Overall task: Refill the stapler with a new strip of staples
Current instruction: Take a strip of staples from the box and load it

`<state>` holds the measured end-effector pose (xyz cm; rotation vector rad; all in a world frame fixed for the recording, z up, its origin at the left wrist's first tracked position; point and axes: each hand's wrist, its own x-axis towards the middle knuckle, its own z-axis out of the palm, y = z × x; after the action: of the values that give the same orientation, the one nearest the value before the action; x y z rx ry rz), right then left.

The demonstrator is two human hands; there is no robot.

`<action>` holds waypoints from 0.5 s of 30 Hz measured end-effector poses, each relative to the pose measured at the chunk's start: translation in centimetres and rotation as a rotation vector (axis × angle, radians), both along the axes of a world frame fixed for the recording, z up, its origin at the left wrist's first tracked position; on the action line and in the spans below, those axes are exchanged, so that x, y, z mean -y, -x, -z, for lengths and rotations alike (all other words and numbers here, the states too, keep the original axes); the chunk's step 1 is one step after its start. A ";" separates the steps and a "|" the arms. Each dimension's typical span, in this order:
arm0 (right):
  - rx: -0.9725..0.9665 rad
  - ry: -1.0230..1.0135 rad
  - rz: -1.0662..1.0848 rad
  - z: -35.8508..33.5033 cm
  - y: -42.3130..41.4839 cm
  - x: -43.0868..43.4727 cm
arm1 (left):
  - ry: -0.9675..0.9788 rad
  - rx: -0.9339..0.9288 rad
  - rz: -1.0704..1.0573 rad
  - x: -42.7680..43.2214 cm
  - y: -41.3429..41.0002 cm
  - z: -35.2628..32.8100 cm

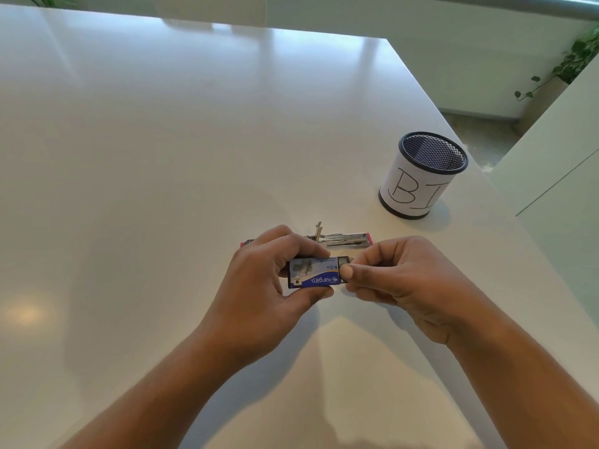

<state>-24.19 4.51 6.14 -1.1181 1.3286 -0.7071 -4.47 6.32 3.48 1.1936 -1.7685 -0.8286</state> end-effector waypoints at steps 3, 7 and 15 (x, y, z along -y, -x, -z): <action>0.038 -0.037 -0.004 0.1 0.3 0.2 | -0.006 -0.002 0.016 -0.1 -0.1 -0.1; -0.003 -0.036 -0.006 0.1 0.2 0.2 | -0.013 0.017 0.026 -0.1 0.0 0.0; -0.477 0.235 0.024 1.1 -1.0 -0.3 | 0.038 0.142 -0.026 -0.2 0.6 0.5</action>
<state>-23.18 4.79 5.06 -1.5270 1.6901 -0.6479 -5.11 6.53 2.98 1.2746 -1.8703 -0.7074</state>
